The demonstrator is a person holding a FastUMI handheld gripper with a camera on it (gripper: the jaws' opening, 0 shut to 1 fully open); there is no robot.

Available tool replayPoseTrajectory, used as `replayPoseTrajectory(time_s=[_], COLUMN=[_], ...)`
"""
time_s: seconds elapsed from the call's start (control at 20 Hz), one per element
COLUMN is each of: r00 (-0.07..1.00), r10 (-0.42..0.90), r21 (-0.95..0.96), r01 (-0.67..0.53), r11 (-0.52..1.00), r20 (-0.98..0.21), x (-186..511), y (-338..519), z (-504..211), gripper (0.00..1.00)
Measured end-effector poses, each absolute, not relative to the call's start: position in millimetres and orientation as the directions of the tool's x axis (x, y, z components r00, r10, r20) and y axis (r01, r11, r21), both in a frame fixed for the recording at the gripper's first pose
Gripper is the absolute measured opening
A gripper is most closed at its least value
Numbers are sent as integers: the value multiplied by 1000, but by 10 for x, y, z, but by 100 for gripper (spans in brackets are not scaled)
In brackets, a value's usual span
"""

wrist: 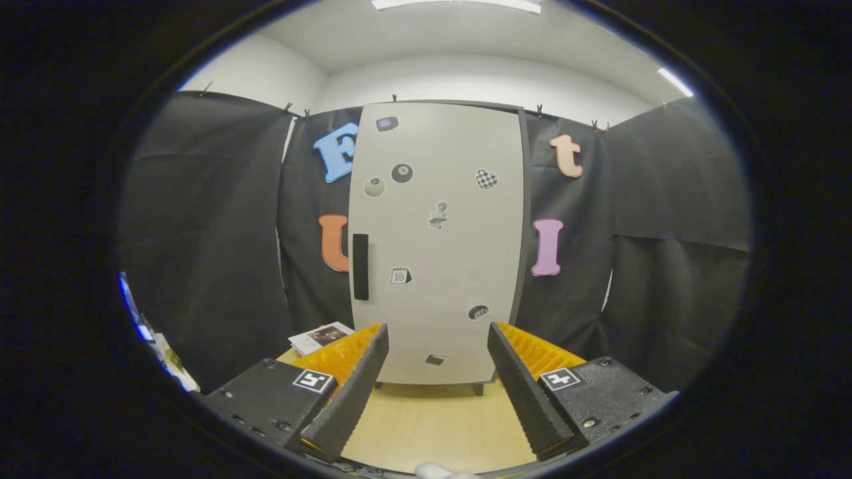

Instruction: Open the shoe cabinet door, grab the shoes and put them into the shoe cabinet, then close the shoe cabinet door.

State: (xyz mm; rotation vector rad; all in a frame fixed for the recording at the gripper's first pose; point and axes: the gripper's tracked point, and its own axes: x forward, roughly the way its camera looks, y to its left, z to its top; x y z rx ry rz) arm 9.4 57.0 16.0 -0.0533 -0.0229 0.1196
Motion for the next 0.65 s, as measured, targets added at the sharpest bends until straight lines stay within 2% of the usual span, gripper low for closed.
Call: replayPoseTrajectory(time_s=[0.65], r00=[995], r10=[101], r21=[-33], r01=[-100], r11=[994], r20=[13], x=[61], y=[422], z=[88], gripper=[98])
